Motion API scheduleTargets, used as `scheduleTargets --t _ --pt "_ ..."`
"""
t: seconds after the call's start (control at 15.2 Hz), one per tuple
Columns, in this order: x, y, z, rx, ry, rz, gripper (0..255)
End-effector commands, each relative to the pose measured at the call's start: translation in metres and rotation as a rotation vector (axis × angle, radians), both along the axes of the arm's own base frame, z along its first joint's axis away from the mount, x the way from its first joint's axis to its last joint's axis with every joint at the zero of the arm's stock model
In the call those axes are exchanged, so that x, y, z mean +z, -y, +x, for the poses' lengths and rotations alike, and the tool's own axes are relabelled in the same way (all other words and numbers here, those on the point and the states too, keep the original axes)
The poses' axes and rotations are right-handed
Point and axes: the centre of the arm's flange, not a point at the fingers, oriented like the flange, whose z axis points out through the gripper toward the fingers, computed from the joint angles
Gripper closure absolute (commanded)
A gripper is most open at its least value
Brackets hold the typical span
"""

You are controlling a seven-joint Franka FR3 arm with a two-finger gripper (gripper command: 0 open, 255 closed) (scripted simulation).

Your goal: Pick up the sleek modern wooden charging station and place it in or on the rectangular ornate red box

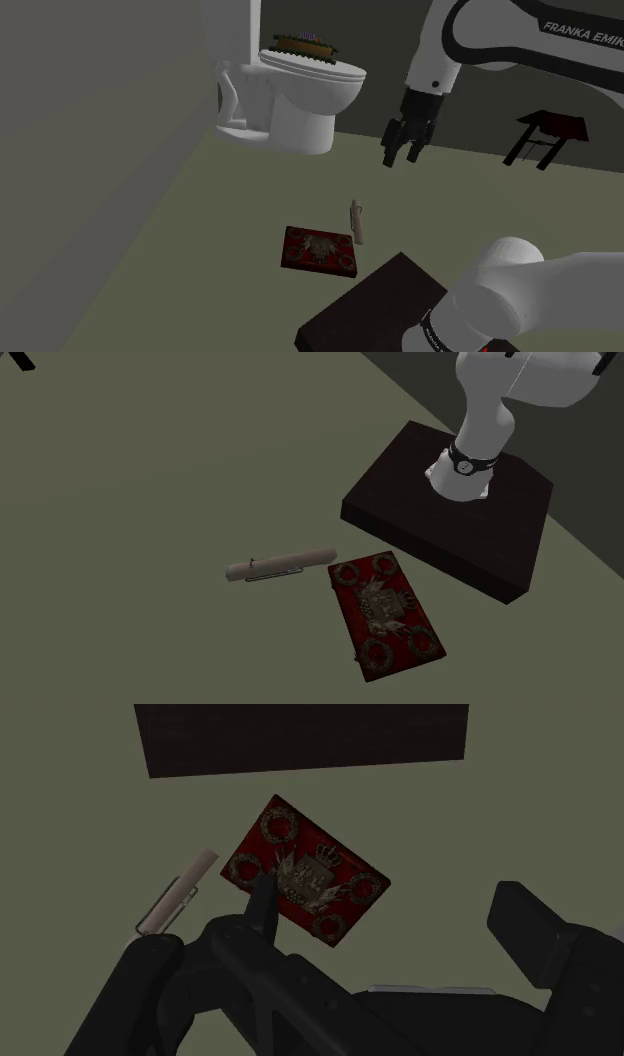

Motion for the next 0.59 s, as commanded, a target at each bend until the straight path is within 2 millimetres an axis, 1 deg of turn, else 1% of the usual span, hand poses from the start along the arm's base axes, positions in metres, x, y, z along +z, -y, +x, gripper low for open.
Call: scheduleTargets --t 0.0,0.53 --pt "0.000 0.000 0.000 0.000 0.000 0.000 0" --pt "-0.086 0.040 0.042 -0.097 0.014 -0.013 0"
